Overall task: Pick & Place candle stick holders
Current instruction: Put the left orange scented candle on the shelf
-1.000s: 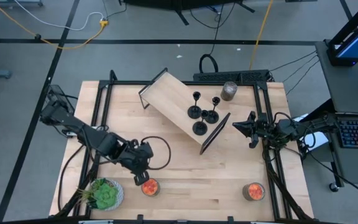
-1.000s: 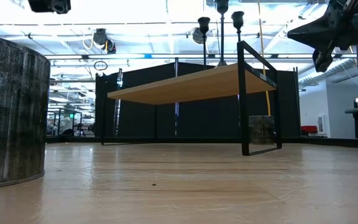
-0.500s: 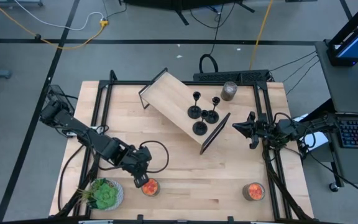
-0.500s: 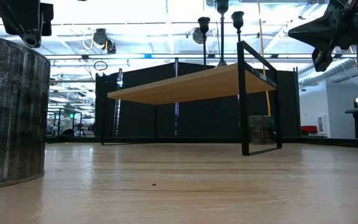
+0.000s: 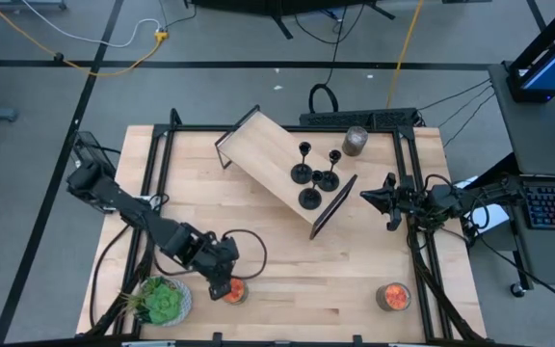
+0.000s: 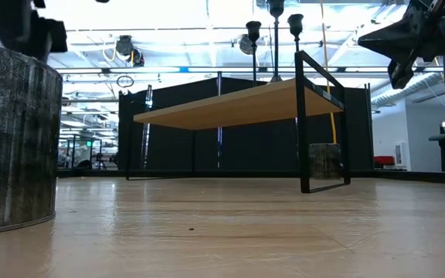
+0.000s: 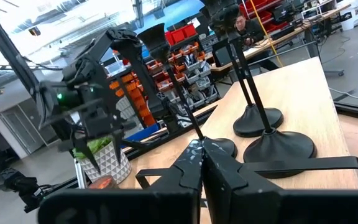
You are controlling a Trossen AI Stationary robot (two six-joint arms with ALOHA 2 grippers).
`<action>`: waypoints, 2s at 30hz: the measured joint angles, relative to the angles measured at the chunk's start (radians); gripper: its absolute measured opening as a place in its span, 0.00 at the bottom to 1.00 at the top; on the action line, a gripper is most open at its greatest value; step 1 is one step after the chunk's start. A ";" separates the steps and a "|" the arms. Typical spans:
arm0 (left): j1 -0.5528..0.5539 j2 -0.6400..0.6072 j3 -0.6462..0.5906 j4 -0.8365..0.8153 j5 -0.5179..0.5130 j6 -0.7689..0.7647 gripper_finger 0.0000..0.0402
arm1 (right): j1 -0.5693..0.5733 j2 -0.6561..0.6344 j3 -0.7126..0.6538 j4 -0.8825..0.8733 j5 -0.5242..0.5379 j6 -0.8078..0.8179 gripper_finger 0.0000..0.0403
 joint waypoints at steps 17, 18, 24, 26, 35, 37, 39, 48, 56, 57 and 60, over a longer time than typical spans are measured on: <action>0.002 0.118 0.000 0.008 0.013 -0.018 0.59 | 0.000 0.000 0.000 0.014 0.000 0.001 0.00; 0.002 0.124 0.000 0.008 0.013 -0.019 0.59 | 0.000 0.000 0.000 0.015 0.000 0.001 0.00; 0.007 0.148 0.001 0.029 0.031 -0.022 0.59 | 0.000 0.000 0.000 0.015 -0.034 0.001 0.00; 0.007 0.151 0.001 0.050 0.032 -0.012 0.59 | 0.000 0.000 0.000 0.014 -0.049 0.001 0.00; 0.007 0.151 0.000 0.095 0.031 0.008 0.30 | 0.000 0.000 0.000 0.015 -0.051 0.000 0.00; 0.008 0.151 0.000 0.095 0.028 0.008 0.23 | 0.000 0.000 0.000 0.014 -0.051 -0.001 0.00; 0.009 0.150 0.001 0.095 0.029 0.007 0.16 | 0.000 0.000 0.000 0.015 -0.051 -0.001 0.00; 0.007 0.151 0.001 0.095 0.042 0.007 0.03 | 0.000 0.000 0.000 0.014 -0.051 -0.004 0.00; 0.008 0.151 0.001 0.095 0.037 -0.011 0.01 | 0.000 0.000 0.000 0.014 -0.051 -0.003 0.00; 0.008 0.151 0.001 0.096 0.035 -0.012 0.01 | 0.000 0.000 0.000 0.014 -0.050 -0.003 0.00; 0.016 0.150 0.000 0.101 0.036 -0.012 0.01 | 0.000 0.000 0.000 0.014 -0.050 -0.003 0.00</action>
